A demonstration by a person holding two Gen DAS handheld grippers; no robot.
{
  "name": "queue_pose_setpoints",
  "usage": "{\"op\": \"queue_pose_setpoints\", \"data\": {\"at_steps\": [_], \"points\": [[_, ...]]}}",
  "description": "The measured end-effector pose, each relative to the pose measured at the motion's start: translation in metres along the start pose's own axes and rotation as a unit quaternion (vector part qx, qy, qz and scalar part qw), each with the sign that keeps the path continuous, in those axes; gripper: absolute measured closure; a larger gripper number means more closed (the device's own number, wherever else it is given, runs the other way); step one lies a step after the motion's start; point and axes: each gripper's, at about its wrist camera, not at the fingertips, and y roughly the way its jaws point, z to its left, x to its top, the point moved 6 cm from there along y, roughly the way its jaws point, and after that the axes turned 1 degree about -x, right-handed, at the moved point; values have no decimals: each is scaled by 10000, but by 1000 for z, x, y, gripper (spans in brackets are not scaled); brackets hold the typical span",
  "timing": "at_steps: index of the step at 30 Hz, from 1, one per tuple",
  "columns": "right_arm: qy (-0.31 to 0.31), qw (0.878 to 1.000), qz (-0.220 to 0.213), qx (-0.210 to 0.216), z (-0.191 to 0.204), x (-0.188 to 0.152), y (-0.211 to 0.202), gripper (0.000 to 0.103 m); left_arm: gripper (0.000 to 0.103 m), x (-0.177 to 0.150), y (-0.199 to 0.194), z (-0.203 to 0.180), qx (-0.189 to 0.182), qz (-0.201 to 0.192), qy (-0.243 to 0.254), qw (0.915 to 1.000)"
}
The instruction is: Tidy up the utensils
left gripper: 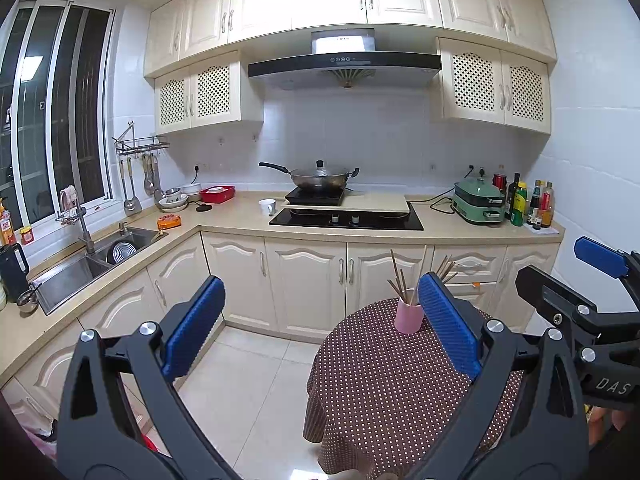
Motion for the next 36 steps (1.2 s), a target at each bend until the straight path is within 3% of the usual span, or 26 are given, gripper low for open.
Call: {"op": "queue_pose_setpoints", "data": {"at_steps": [36], "points": [[2,9997,123,-187,7,-10,11,8,7,-10,6,-1,-128,127,8,9998]]}}
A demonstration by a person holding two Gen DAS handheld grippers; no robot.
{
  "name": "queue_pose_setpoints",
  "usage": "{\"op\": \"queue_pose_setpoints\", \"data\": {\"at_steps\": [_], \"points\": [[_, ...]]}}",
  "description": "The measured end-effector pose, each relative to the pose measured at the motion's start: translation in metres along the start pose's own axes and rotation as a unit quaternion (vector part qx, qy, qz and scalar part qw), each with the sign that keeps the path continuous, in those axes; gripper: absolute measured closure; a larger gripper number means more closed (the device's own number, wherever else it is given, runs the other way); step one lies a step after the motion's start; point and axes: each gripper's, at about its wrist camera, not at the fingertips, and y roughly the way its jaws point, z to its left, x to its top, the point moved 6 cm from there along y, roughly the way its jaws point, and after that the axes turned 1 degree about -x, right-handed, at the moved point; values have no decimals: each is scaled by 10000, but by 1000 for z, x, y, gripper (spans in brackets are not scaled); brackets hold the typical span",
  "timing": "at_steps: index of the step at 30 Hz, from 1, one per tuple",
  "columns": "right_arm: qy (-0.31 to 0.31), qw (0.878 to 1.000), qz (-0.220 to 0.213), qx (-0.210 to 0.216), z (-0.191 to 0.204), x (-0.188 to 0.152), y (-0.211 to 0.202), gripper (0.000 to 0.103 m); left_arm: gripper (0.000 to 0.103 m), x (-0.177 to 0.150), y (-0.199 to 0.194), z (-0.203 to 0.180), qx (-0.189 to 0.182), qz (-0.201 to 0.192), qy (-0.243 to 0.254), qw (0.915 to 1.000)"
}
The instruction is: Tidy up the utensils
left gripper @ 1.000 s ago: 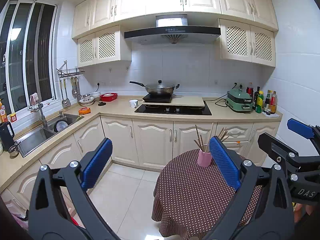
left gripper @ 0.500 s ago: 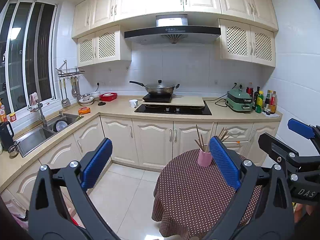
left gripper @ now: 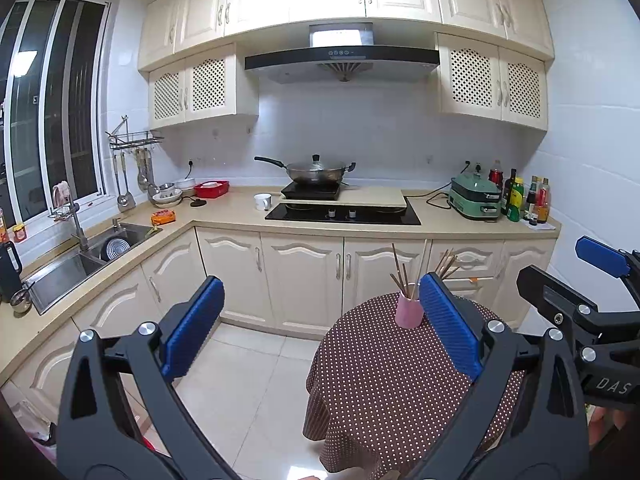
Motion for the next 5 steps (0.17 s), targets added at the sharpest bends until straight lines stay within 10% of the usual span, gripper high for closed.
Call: {"op": "queue_pose_setpoints", "data": {"at_steps": [5], "points": [[50,9998,158,-67,3,-7,10,8,7,-10,12,3,-139,222,20,9997]]}}
